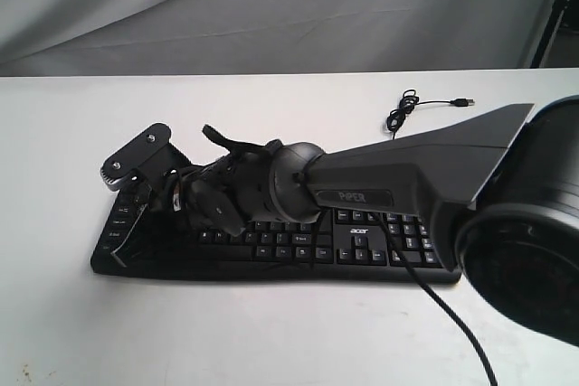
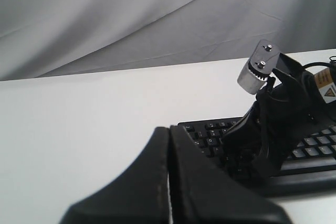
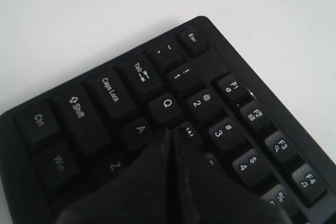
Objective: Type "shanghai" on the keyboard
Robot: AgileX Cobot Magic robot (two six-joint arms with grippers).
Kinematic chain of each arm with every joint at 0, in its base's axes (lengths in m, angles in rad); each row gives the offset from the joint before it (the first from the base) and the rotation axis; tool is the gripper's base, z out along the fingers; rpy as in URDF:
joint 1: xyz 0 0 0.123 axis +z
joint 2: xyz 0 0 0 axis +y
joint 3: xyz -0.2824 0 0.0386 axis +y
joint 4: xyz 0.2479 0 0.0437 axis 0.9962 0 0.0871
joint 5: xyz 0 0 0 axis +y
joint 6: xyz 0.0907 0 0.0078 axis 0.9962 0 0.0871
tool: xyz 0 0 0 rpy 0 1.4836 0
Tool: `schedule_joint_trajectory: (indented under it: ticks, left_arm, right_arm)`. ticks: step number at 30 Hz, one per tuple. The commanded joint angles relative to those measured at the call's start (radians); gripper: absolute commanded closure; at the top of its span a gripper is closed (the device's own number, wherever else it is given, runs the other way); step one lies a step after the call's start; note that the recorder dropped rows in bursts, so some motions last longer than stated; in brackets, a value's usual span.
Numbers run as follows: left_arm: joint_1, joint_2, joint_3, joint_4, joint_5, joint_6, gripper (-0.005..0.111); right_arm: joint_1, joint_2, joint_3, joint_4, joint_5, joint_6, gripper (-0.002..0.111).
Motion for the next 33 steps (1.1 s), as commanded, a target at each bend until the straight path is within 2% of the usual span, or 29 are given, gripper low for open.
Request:
schedule_joint_trajectory:
  ticks: [1, 12, 22, 33]
  left_arm:
    - [-0.004, -0.003, 0.004, 0.005, -0.006, -0.003, 0.107]
    - [-0.004, -0.003, 0.004, 0.005, -0.006, -0.003, 0.107]
    - [-0.004, -0.003, 0.004, 0.005, -0.006, -0.003, 0.107]
    - [-0.004, -0.003, 0.004, 0.005, -0.006, -0.003, 0.107]
  right_arm:
    - [-0.001, -0.051, -0.001, -0.029, -0.002, -0.009, 0.108]
    - [-0.003, -0.090, 0.007, -0.062, 0.070, -0.009, 0.108]
    - [-0.082, -0.239, 0.241, -0.009, 0.010, -0.005, 0.108]
    - [-0.080, -0.192, 0.244, 0.012, 0.010, -0.007, 0.108]
